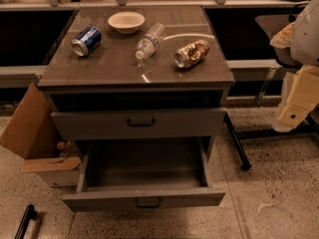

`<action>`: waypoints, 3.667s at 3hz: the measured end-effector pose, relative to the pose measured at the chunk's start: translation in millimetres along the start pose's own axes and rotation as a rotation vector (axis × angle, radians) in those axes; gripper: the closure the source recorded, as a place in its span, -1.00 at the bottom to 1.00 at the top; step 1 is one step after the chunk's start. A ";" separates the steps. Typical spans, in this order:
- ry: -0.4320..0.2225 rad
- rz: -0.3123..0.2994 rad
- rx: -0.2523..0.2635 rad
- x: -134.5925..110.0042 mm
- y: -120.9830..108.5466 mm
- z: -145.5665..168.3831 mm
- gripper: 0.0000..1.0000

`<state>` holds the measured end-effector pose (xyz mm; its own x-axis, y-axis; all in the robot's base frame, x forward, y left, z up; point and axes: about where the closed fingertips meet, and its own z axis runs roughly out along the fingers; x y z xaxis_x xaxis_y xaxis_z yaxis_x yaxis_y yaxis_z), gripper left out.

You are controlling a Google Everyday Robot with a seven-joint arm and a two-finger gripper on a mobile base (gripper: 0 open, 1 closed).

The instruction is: Close middle drawer

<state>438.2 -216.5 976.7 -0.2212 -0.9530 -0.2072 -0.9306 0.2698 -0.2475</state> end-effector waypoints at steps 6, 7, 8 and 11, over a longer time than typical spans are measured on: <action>-0.356 -0.069 -0.267 -16.3 94.9 126.2 -1.00; -0.361 -0.131 -0.294 -26.0 115.2 163.7 -1.00; -0.383 -0.171 -0.360 -34.4 148.1 212.1 -1.00; -0.373 -0.172 -0.426 -35.7 188.0 278.8 -1.00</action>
Offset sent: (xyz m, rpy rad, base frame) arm -0.0074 0.0095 -0.0638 0.2641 0.0836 0.1590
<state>352.5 -93.3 673.7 -0.0108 -0.8442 -0.5359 -0.9962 -0.0373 0.0788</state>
